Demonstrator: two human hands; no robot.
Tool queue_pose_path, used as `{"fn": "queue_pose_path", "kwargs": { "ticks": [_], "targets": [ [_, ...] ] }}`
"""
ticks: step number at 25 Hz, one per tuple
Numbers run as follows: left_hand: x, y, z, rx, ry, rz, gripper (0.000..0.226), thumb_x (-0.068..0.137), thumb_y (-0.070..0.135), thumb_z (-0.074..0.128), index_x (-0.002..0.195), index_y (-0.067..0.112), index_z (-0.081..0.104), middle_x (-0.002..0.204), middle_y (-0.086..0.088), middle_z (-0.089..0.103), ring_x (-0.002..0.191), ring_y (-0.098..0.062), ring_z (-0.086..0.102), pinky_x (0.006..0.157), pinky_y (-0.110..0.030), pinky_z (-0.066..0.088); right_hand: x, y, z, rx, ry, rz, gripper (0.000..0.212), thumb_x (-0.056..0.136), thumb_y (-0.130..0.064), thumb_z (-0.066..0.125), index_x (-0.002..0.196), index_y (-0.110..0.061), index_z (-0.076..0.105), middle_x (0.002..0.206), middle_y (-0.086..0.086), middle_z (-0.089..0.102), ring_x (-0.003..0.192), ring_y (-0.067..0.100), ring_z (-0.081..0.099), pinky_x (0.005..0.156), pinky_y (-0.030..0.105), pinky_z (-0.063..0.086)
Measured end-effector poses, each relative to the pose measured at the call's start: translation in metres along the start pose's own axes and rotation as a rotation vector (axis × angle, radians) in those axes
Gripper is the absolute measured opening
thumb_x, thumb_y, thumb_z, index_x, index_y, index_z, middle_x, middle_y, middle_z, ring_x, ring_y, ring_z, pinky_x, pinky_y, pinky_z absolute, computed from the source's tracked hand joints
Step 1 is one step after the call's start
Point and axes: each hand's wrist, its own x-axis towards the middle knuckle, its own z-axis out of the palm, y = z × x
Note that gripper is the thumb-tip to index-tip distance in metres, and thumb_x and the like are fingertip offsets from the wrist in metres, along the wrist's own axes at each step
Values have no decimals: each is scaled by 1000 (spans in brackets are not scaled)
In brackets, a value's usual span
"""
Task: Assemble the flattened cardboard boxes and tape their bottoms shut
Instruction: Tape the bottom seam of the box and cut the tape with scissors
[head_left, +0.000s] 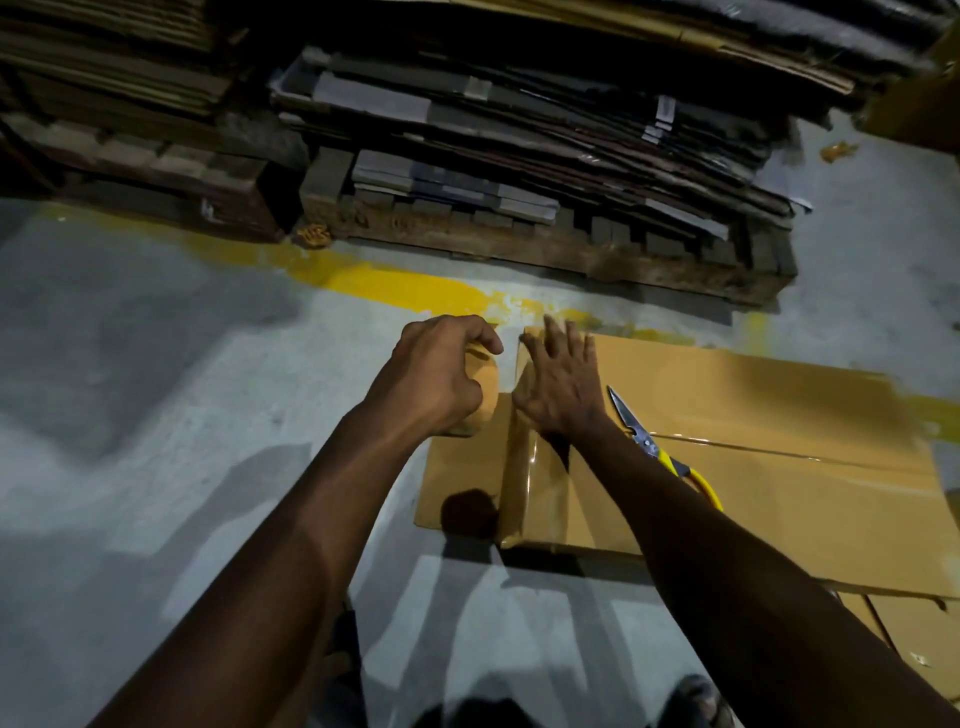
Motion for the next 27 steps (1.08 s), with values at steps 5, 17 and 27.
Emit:
{"fn": "queue_pose_path", "kwargs": {
  "ticks": [5, 17, 27],
  "targets": [
    [0, 7, 3, 6, -19, 2, 52, 70, -3, 69, 108, 32, 64, 133, 7, 57, 125, -20, 48, 89, -27, 42, 18, -14, 12, -7, -269, 256, 107, 78, -45, 70, 154, -38, -5, 159, 19, -22, 142, 54, -17, 113, 69, 1],
    [-1, 7, 0, -37, -25, -27, 53, 70, -2, 71, 110, 33, 64, 131, 8, 57, 123, -19, 47, 84, -27, 43, 47, 17, 10, 101, -18, 335, 77, 74, -47, 66, 140, -16, 40, 131, 20, 49, 122, 41, 42, 105, 51, 31],
    [3, 6, 2, -59, -42, -38, 52, 71, 1, 69, 108, 37, 63, 127, 9, 58, 121, -18, 47, 82, -25, 44, 54, 27, 19, 166, 100, 272, 46, 83, -47, 58, 114, -14, 66, 117, 11, 56, 111, 33, 46, 94, 45, 36]
  ]
}}
